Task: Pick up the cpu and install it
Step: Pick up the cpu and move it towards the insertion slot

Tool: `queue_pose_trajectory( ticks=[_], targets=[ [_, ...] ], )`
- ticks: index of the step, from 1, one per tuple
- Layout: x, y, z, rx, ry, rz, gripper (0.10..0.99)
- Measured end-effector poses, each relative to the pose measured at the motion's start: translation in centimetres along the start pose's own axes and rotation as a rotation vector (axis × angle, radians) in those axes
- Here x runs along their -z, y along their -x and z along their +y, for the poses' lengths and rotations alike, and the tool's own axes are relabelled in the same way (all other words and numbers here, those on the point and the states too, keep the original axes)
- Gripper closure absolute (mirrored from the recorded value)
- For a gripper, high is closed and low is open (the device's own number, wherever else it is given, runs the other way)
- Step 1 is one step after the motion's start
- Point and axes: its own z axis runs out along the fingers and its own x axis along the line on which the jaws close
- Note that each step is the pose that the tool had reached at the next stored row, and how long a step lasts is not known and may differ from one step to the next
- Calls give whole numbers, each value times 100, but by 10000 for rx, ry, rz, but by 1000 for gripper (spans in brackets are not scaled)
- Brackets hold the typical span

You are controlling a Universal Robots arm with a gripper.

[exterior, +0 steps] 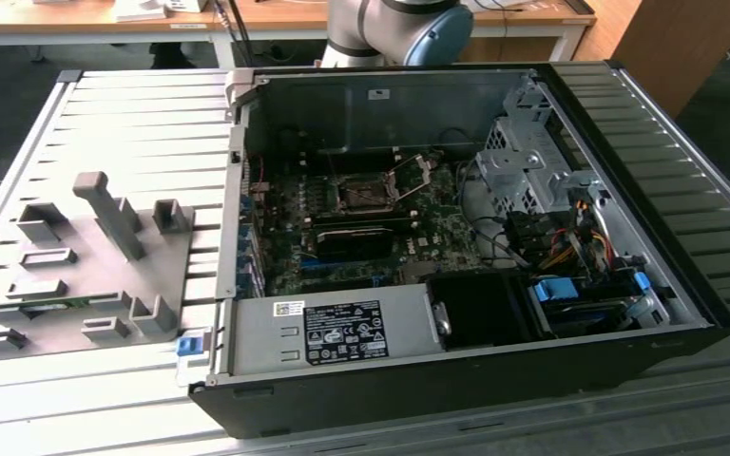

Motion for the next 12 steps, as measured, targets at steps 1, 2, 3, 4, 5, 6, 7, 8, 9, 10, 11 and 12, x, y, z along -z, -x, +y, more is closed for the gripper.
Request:
queue_pose_trajectory(
  ticks=[1,2,3,4,5,6,7,8,9,10,11,12],
  targets=[
    [0,6,0,0,0,0,557],
    [0,11,0,0,0,0,557],
    [1,16,0,1,0,1,557],
    [1,21,0,1,0,0,557],
    [1,26,0,0,0,0,557],
    [1,32,0,1,0,0,557],
    [1,38,0,1,-1,0,557],
    [1,44,0,1,0,0,557],
    [1,49,0,0,0,0,557],
    [2,55,-1,1,0,0,557],
    [2,61,0,0,0,0,557],
    [2,68,0,1,0,0,557]
  ],
)
